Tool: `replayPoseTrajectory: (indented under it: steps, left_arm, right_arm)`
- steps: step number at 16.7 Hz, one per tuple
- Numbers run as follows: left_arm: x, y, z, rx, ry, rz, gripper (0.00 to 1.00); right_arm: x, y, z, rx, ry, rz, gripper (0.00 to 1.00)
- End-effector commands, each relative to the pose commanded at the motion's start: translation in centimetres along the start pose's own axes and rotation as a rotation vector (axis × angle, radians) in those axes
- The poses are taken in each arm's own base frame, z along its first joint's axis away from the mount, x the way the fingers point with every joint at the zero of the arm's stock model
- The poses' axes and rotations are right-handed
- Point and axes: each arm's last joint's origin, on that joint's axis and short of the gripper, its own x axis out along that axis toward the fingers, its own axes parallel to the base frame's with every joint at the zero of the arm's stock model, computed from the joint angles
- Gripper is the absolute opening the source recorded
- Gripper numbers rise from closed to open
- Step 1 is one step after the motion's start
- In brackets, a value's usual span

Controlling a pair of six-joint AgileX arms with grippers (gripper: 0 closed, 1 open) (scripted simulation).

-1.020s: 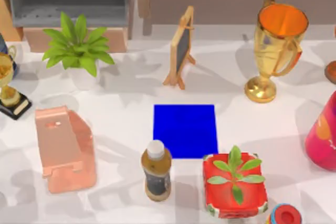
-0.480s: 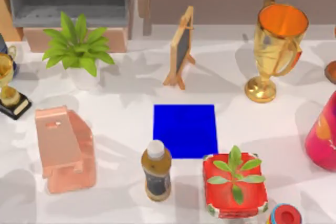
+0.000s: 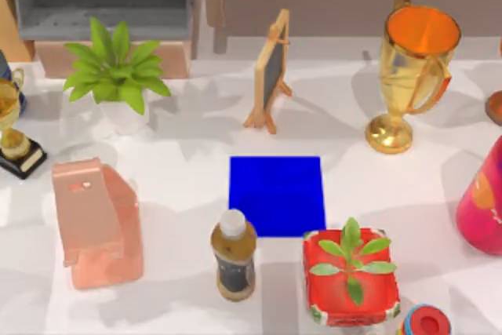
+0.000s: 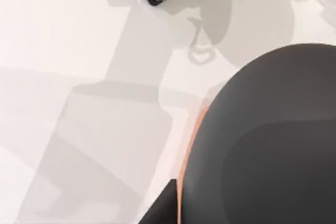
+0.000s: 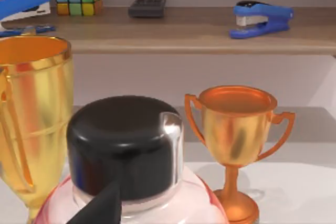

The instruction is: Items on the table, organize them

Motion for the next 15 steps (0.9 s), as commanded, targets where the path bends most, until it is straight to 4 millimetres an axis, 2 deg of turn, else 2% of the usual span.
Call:
replayPoseTrajectory:
  steps: [5,8,12,15]
  left_arm:
    - [-1.0,-6.4,-0.5,-0.495,0.054,-0.102,0.0]
    - [-0.4,-10.4,-1.2,-0.816,0.128,-0.1,0.0]
    - [1.9,-15.5,-2.7,-1.253,0.207,-0.008,0.0]
    - [4.7,-19.0,-4.3,-1.571,0.21,0.105,0.0]
  right_arm:
    - [0.0,0.0,0.0,0.0,0.0,0.0,1.0]
    - [0.0,0.0,0.0,0.0,0.0,0.0,1.0]
    - [0.0,0.0,0.0,0.0,0.0,0.0,1.0]
    - [0.0,0.0,0.0,0.0,0.0,0.0,1.0]
